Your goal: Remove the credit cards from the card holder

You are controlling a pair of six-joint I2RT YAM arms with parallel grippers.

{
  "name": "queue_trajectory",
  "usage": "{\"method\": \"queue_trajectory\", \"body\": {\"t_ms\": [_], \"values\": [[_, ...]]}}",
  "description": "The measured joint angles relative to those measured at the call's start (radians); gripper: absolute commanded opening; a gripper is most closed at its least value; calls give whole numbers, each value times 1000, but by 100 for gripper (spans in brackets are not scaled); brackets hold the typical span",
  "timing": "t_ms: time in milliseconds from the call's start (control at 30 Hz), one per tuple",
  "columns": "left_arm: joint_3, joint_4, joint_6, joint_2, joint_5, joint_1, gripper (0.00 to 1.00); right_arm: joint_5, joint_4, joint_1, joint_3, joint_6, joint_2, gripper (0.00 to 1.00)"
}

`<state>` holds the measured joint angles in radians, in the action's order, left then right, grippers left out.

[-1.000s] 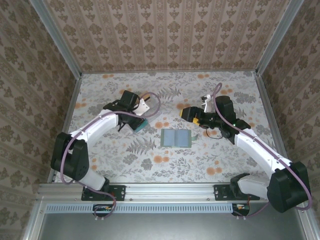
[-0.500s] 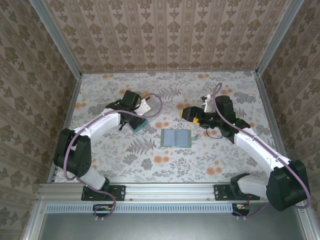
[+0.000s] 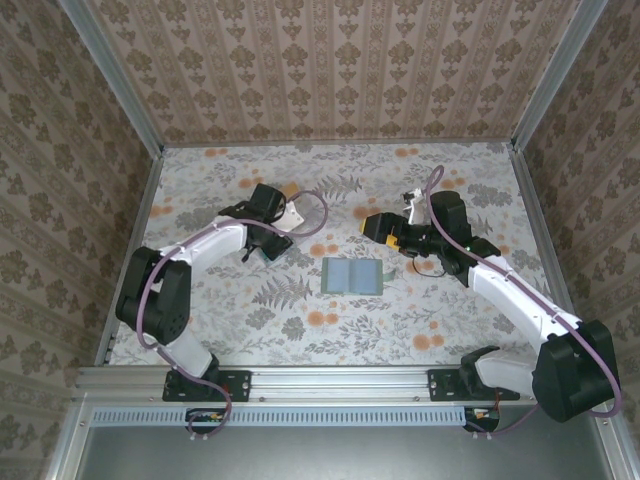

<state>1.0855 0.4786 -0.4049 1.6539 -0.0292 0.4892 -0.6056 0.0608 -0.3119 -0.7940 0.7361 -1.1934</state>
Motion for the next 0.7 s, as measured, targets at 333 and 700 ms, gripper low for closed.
{"method": "queue_trajectory", "body": {"t_ms": [333,700], "values": [[-1,1,2,14,0,0,8,0,-5,0,0,0,-1,100],[5,37,19,9,11,0,27,0,-9,0,1,4,-5,100]]}}
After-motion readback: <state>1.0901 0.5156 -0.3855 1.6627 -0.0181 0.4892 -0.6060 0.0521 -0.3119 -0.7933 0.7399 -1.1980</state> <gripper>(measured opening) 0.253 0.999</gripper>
